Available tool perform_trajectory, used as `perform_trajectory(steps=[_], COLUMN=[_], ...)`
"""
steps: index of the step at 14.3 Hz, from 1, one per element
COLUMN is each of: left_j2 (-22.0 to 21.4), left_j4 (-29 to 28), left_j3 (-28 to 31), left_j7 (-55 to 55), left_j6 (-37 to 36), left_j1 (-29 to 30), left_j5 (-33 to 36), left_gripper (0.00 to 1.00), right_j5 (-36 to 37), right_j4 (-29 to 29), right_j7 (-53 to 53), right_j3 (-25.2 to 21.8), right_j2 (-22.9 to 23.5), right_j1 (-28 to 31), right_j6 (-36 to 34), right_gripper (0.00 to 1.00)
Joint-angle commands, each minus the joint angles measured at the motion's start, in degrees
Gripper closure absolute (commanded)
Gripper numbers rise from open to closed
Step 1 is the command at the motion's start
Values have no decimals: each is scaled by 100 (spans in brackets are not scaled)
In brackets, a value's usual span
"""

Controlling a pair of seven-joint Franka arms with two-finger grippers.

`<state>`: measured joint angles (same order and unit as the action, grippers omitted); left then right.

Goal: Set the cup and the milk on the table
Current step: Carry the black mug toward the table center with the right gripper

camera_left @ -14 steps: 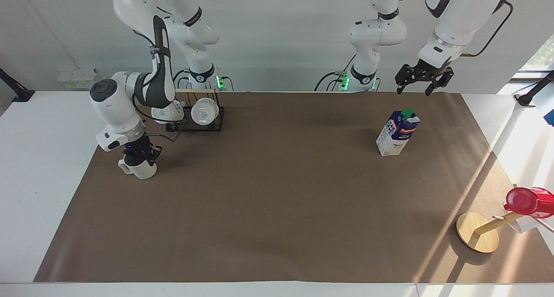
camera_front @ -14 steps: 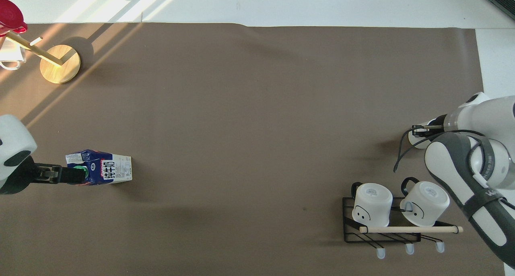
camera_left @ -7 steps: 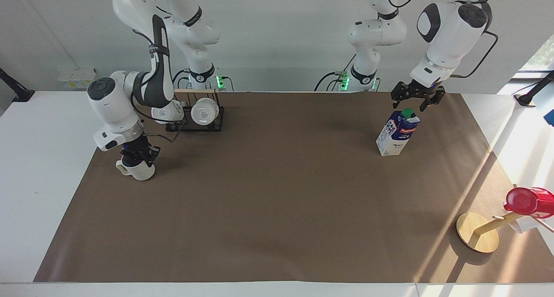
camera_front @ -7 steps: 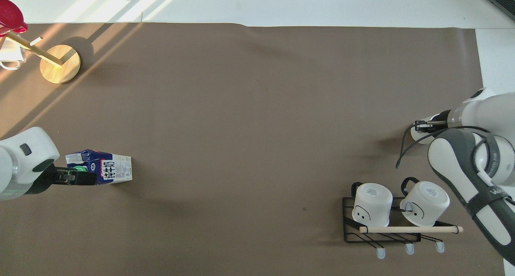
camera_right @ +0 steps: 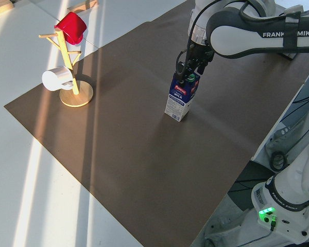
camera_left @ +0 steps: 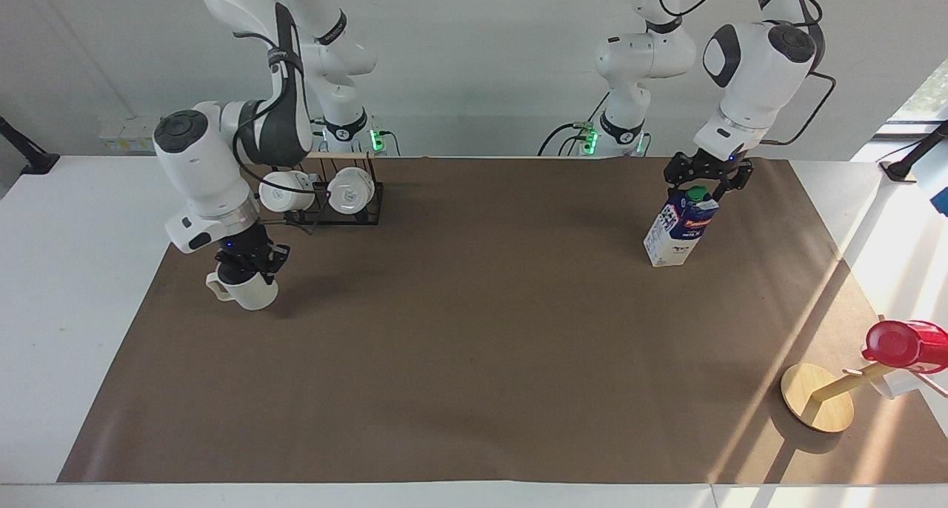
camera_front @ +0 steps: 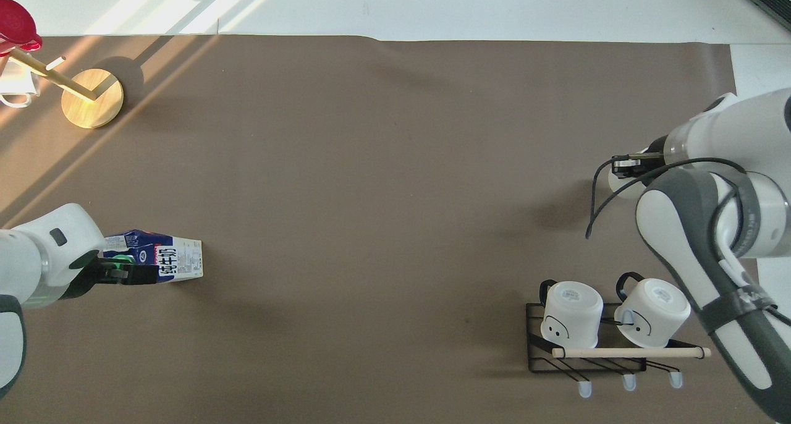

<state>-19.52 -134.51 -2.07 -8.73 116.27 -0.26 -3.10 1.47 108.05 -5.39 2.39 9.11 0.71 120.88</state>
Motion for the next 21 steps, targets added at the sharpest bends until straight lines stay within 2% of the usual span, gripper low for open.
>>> perform_trajectory(steps=[1,3,6,10,14,15,18,21], left_j2=[-166,-166,-166,-113,-61,-60,18,27], left_j4=[-181,-181,-172,-93,82,179,565,733], left_j3=[-47,-47,-47,-47,-47,-56,-74,-100], left_j7=[-24,-24,-41,-59,-6,29,362,652], left_j6=[160,151,142,124,45,-16,-410,-561], left_j1=[87,96,96,105,166,166,70,-44], left_j5=[90,90,90,90,90,90,90,90], left_gripper=[0,0,29,45,48,48,49,50], right_j5=[344,380,310,345,371,389,406,389], right_j4=[-766,-1075,-1146,-1242,-1629,-1630,-1621,-1577], right_j7=[-1074,-1551,-1974,-3000,-3801,-4116,-4610,-5111], right_j3=[7,7,33,51,60,51,60,51], right_j2=[345,451,469,565,1022,1145,1409,1480], right_j1=[-675,-1203,-1740,-2565,-3058,-3303,-3490,-3807], right_j6=[-529,-697,-715,-812,-821,-769,-602,-294], right_gripper=[100,100,100,100,100,100,100,100])
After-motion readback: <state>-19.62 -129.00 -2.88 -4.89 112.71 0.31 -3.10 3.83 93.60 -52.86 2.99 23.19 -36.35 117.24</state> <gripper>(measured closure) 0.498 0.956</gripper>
